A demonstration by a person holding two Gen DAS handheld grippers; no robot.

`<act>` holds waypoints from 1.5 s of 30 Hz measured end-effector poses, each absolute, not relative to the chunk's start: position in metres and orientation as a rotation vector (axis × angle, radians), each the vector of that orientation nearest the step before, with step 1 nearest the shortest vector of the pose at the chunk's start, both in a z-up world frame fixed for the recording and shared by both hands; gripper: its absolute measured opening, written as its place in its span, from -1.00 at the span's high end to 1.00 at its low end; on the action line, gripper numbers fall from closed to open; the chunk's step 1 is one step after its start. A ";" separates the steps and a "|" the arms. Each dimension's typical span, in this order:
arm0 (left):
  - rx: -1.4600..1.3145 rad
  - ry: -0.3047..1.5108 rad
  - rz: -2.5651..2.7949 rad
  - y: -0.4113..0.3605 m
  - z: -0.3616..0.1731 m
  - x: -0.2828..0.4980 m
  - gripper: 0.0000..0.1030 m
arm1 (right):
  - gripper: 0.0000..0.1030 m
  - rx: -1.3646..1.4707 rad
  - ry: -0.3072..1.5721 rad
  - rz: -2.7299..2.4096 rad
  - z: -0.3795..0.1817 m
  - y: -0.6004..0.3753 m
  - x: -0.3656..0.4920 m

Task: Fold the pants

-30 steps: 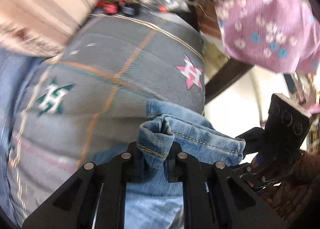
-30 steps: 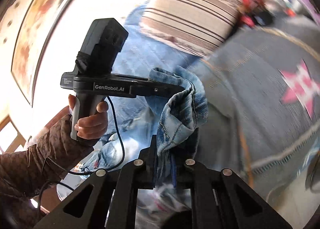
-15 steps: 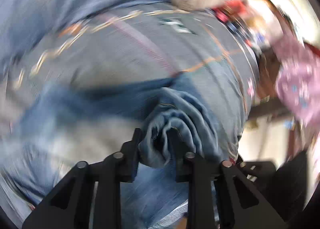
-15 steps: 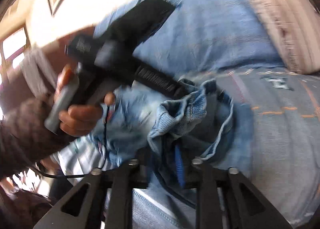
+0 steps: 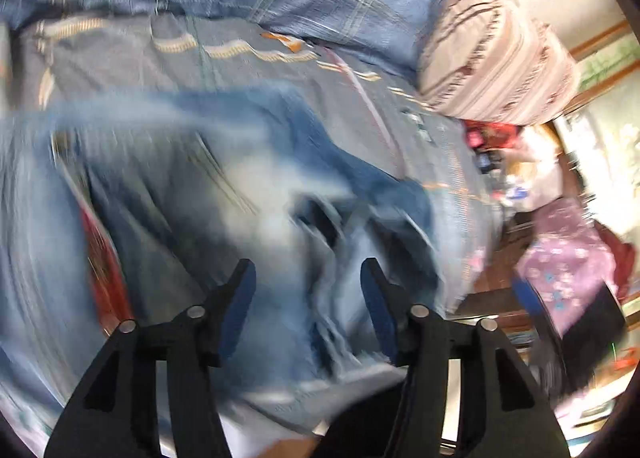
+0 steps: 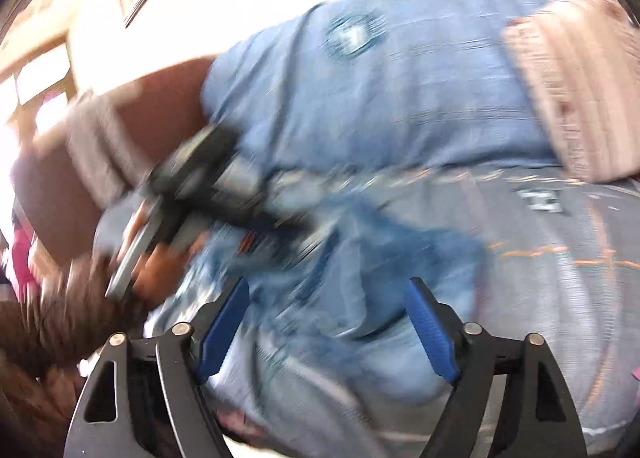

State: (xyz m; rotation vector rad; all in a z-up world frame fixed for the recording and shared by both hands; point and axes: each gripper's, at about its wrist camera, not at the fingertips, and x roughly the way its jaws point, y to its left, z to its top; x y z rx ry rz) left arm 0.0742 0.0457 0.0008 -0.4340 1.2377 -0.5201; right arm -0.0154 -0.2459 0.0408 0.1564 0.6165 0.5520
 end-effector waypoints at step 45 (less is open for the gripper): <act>-0.072 1.289 -0.407 -0.046 -0.030 0.038 0.78 | 0.78 -0.153 1.059 0.817 0.014 -0.171 0.125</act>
